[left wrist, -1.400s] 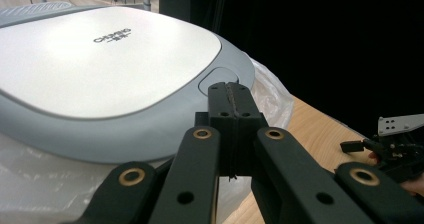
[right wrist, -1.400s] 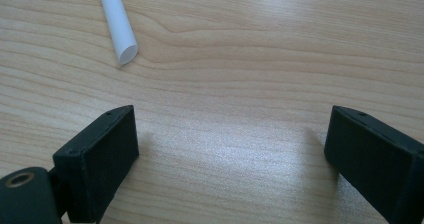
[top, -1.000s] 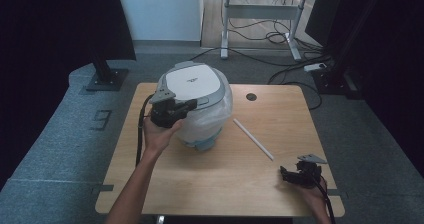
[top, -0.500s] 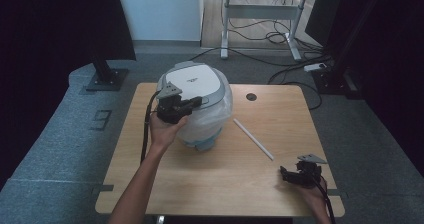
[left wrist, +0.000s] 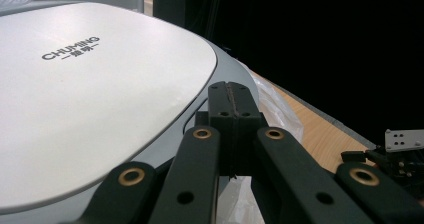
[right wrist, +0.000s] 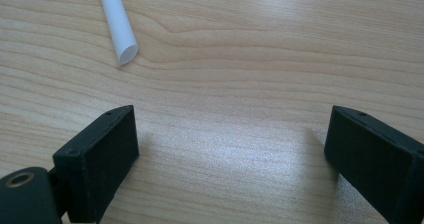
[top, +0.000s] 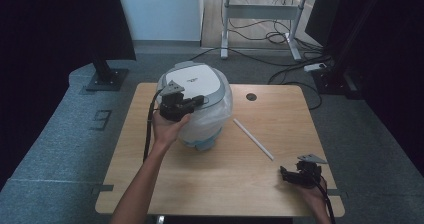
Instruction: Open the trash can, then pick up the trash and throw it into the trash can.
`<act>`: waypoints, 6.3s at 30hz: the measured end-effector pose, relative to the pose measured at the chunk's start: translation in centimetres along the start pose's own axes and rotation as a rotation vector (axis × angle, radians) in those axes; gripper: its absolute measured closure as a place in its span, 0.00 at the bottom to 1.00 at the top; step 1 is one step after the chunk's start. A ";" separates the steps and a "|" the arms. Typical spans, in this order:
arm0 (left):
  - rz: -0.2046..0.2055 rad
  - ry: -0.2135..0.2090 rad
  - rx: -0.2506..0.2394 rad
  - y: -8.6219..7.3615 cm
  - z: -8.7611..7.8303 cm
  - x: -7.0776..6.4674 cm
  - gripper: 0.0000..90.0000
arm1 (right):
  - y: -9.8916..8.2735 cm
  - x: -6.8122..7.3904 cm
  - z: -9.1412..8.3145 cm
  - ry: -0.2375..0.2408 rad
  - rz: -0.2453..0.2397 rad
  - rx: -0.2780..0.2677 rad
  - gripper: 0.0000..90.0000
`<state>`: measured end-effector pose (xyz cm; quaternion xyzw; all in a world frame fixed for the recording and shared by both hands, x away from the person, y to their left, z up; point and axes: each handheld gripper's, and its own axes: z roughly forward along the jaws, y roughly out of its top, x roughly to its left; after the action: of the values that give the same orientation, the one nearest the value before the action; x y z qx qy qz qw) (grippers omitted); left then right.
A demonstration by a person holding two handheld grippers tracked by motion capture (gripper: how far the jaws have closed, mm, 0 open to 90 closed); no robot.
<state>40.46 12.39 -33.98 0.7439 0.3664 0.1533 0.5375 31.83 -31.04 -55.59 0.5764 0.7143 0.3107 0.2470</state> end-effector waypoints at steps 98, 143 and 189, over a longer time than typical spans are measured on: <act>-0.063 0.114 0.145 -17.0 -6.0 3.3 0.32 | 1.3 0.3 -1.1 0.066 -0.013 -0.055 0.16; -0.094 0.121 0.190 -17.9 -5.6 4.2 0.32 | 11.3 8.3 8.9 0.120 -0.225 0.108 0.67; -0.098 0.091 0.171 -17.3 -5.9 3.6 0.33 | 15.2 5.8 -4.1 0.344 -0.073 -0.297 0.89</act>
<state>32.71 21.69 -48.19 0.7606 0.4380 0.1287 0.4616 37.83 -23.83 -41.72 0.4461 0.7127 0.4969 0.2146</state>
